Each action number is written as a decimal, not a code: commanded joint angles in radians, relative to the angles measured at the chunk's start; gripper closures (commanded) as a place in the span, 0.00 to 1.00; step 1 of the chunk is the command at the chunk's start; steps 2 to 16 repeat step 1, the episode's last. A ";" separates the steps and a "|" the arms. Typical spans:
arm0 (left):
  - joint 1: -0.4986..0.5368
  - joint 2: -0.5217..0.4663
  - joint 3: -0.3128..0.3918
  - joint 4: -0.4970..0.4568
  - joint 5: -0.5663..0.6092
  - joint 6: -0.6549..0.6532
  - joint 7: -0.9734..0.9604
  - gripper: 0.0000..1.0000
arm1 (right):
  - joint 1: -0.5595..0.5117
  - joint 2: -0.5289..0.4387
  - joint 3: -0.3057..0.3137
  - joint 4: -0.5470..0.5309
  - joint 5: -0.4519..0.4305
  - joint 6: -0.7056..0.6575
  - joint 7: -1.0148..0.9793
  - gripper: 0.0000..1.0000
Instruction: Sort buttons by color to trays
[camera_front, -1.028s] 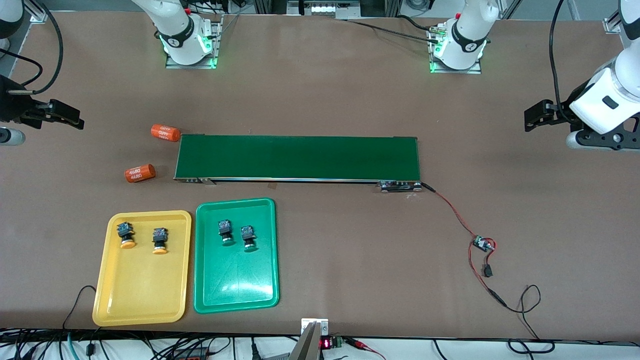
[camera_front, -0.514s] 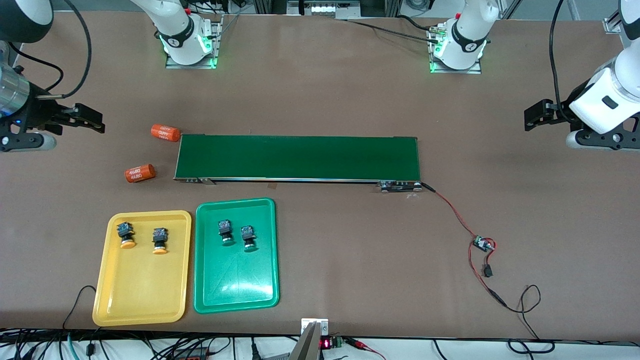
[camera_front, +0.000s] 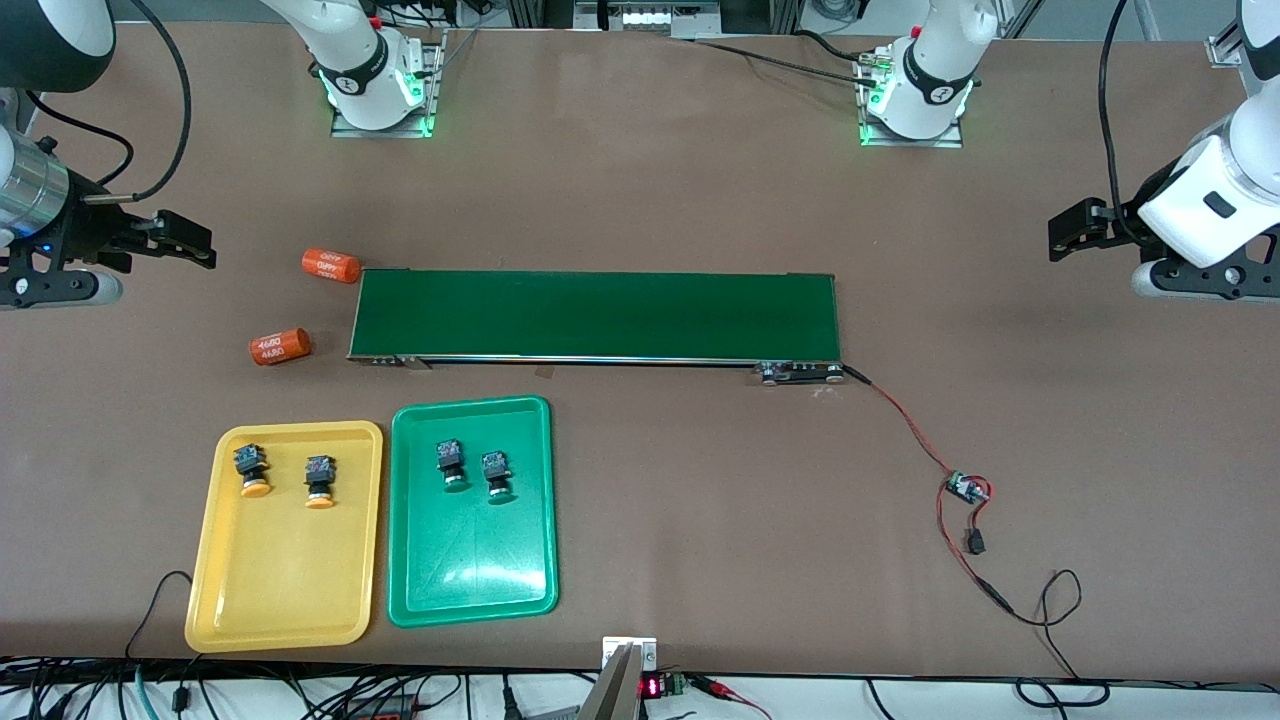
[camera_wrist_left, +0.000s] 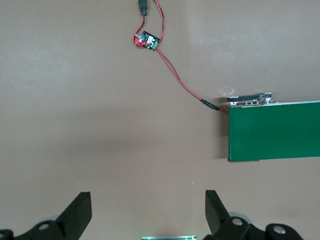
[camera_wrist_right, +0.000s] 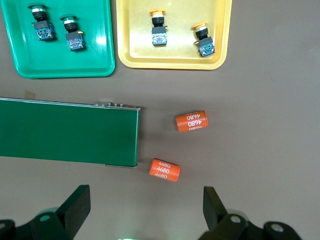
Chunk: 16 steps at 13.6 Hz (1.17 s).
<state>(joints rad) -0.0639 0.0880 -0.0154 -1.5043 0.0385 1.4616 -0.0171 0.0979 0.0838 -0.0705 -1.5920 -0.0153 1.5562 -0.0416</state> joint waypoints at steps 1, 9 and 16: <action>0.003 -0.007 -0.001 0.010 0.014 -0.018 0.016 0.00 | -0.003 0.008 0.000 0.023 0.005 -0.007 0.006 0.00; 0.003 -0.007 -0.001 0.010 0.014 -0.018 0.016 0.00 | -0.003 0.008 0.000 0.023 0.005 -0.007 0.006 0.00; 0.003 -0.007 -0.001 0.010 0.014 -0.018 0.016 0.00 | -0.003 0.008 0.000 0.023 0.005 -0.007 0.006 0.00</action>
